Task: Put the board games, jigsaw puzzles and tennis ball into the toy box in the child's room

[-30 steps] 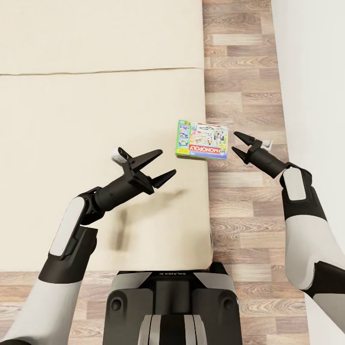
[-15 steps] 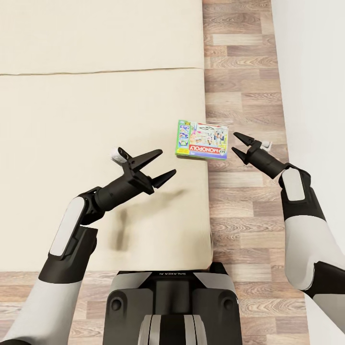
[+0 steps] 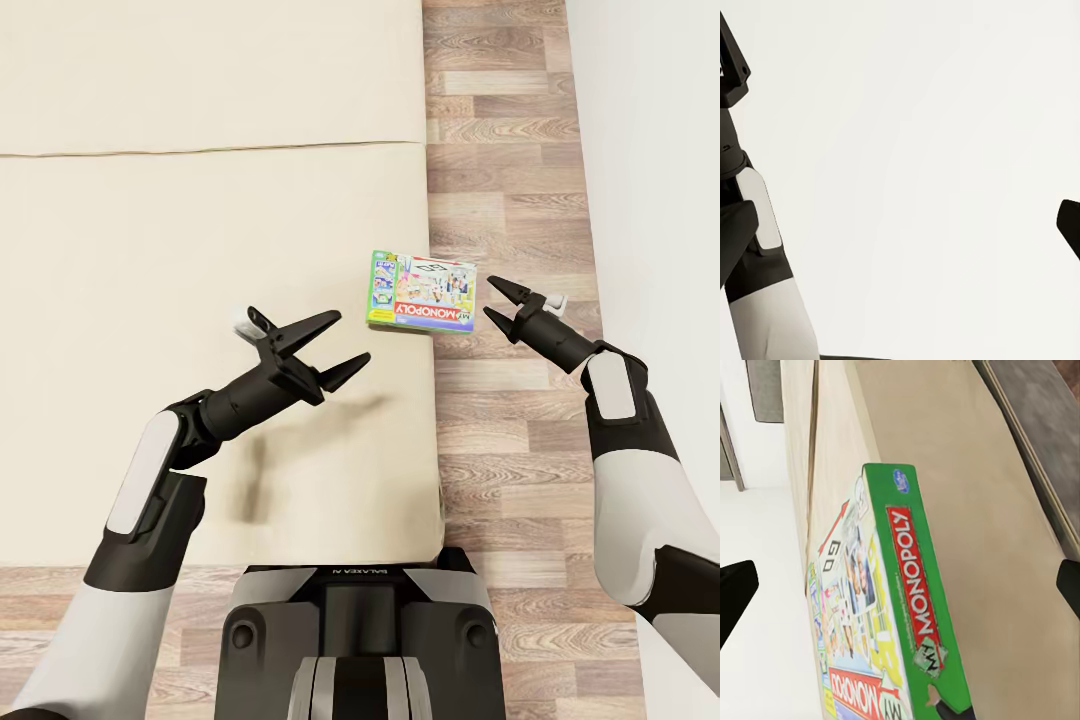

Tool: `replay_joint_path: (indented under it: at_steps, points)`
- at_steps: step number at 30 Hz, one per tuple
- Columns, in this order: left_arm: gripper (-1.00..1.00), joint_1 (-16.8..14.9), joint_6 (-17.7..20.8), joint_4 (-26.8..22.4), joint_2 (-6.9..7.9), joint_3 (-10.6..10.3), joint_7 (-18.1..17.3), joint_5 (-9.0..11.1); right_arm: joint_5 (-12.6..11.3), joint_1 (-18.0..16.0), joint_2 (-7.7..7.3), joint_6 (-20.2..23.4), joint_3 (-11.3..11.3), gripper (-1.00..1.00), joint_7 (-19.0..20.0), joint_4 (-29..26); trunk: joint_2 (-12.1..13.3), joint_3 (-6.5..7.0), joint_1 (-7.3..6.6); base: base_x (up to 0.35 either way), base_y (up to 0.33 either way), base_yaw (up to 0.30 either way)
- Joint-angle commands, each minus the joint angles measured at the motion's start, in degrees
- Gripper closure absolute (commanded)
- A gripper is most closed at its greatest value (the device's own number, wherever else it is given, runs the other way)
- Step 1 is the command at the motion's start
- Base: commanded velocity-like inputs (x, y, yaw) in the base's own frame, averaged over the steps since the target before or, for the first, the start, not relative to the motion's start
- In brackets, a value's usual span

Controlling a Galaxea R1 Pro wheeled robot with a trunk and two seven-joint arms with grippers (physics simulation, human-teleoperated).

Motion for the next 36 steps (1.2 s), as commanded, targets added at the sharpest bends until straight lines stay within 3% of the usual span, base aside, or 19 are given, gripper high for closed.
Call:
replay_joint_path:
  at_steps: [1, 17, 36]
  points:
    - [-1.0, 0.0, 0.1, 0.0, -0.02, 0.0, -0.6, -0.5, 0.0, 0.0, 0.01, 0.3, -0.1, -1.0, 0.1, 0.0, 0.0, -0.02, 0.0, 0.0, 0.0, 0.022]
    - [-1.0, 0.0, 0.2, 0.0, -0.38, 0.0, -0.6, -0.5, 0.0, 0.0, -0.04, 0.3, -0.1, -1.0, -0.9, 0.0, 0.0, 0.13, 0.0, 0.0, 0.0, 0.128]
    - [-1.0, -0.2, 0.2, 0.0, -0.46, -0.6, -0.6, -0.5, -0.1, 0.1, -0.06, 0.3, -0.2, -1.0, -1.2, 0.0, 0.0, 0.16, 0.0, 0.0, 0.0, 0.027]
